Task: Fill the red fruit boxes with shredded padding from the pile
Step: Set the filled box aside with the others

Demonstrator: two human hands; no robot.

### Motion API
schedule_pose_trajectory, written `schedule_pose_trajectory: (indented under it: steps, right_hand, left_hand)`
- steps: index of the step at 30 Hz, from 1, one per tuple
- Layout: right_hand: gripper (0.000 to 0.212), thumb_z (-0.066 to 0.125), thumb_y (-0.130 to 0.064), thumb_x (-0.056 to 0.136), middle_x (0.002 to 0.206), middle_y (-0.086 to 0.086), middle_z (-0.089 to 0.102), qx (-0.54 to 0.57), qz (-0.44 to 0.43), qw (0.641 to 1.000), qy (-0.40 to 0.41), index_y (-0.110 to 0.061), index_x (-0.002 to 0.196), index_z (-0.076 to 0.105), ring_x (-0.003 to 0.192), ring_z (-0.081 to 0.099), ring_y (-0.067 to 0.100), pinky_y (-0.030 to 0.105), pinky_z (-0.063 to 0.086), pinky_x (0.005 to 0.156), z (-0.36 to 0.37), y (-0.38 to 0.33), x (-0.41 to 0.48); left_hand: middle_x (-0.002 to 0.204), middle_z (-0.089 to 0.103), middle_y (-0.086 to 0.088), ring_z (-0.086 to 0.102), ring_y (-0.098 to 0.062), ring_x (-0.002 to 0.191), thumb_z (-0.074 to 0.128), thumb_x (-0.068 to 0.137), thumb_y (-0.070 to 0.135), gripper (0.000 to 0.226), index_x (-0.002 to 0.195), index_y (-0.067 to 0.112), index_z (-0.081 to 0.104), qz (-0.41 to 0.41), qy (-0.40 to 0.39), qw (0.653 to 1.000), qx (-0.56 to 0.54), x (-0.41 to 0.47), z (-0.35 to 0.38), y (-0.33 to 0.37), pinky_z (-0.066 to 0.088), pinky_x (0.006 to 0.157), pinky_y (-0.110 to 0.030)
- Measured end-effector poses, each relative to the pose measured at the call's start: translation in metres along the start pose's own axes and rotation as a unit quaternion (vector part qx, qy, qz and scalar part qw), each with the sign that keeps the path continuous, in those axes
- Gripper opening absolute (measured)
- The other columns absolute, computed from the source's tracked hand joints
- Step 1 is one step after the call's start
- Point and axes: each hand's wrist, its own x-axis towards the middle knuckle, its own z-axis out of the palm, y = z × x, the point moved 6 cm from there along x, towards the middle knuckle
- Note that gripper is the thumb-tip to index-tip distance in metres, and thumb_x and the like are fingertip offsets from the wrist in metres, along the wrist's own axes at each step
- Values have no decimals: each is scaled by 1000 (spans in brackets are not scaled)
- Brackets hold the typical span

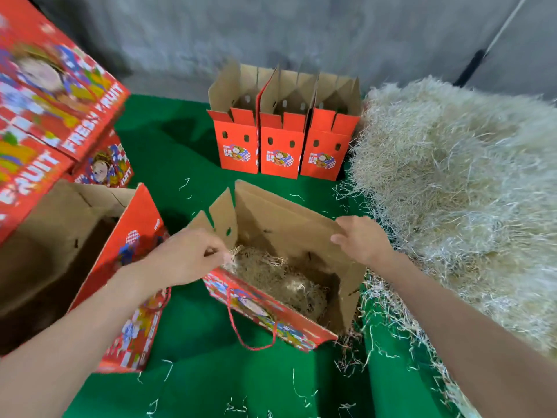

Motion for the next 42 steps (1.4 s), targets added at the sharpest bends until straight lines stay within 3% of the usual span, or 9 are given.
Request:
schedule_pose_trajectory:
  steps: [3, 7, 9, 12, 15, 21, 29, 35, 42]
  right_hand:
    - [27, 53, -25, 90, 82, 11, 59, 36, 47, 998, 33, -15, 71, 37, 87, 59, 32, 34, 42, 68, -4, -3, 6]
    - [14, 54, -26, 92, 85, 6, 62, 207, 11, 978, -10, -15, 90, 62, 93, 60, 31, 30, 42, 69, 2, -22, 7]
    - [41, 57, -35, 89, 112, -1, 62, 290, 2, 953, -86, -26, 129, 50, 102, 60, 21, 34, 49, 85, 13, -27, -1]
    - [60, 53, -41, 90, 123, 2, 54, 338, 54, 922, -180, -37, 142, 23, 93, 65, 25, 35, 58, 71, 33, -25, -18]
    - [57, 47, -36, 95, 137, -2, 41, 465, 80, 858, -204, -42, 143, 16, 85, 69, 28, 38, 59, 66, 48, -33, -29]
    - [45, 42, -27, 98, 137, -1, 42, 523, 73, 843, -103, -39, 141, 32, 96, 64, 24, 38, 58, 71, 47, -63, -16]
    - [44, 38, -14, 98, 122, 1, 55, 417, 49, 907, -23, -30, 138, 42, 96, 64, 28, 42, 51, 88, 38, -105, 37]
    - [40, 35, -14, 99, 123, 3, 53, 476, 81, 876, 8, -30, 134, 44, 74, 68, 32, 36, 58, 70, 20, -152, 109]
    - [41, 31, -15, 100, 102, -1, 51, 525, 127, 841, 13, -24, 140, 37, 82, 67, 37, 38, 57, 65, 22, -232, 196]
  left_hand:
    - [146, 38, 4, 27, -17, 138, 57, 89, 36, 36, 124, 31, 58, -70, 136, 988, -1, -2, -16, -3, 16, 113, -39]
    - [158, 1, -1, 1, -13, 145, 53, 90, 45, 76, 150, 27, 10, -93, 116, 965, -215, -2, 7, 16, 11, 113, -28]
    - [157, 9, -4, 17, -19, 142, 52, 88, 50, 89, 149, 25, -7, -112, 71, 948, -289, -2, 28, 25, 20, 112, -30]
    - [140, 45, -1, 60, -23, 108, 55, 89, 40, 95, 146, 28, -21, -141, 63, 933, -325, -4, 42, 29, 50, 92, -39]
    - [78, 57, 9, 64, -14, 61, 50, 93, 23, 85, 148, 24, -14, -145, 86, 933, -317, -5, 41, 27, 54, 58, -27]
    - [42, 47, 4, 41, -3, 31, 47, 95, 23, 73, 150, 16, -1, -145, 98, 942, -288, -6, 35, 18, 30, 36, -14]
    - [131, 56, -6, 60, -23, 106, 48, 92, 48, 78, 150, 13, 9, -147, 156, 955, -207, 12, -8, -30, 44, 84, -20]
    - [144, 44, -3, 40, -15, 132, 37, 99, 32, 47, 143, 15, 37, -114, 242, 952, -149, 33, -85, -108, 26, 107, -21]
    - [115, 65, -9, 64, -22, 100, 44, 97, 29, 69, 150, 24, 0, -151, 143, 973, -103, 73, -111, -200, 50, 88, -34]
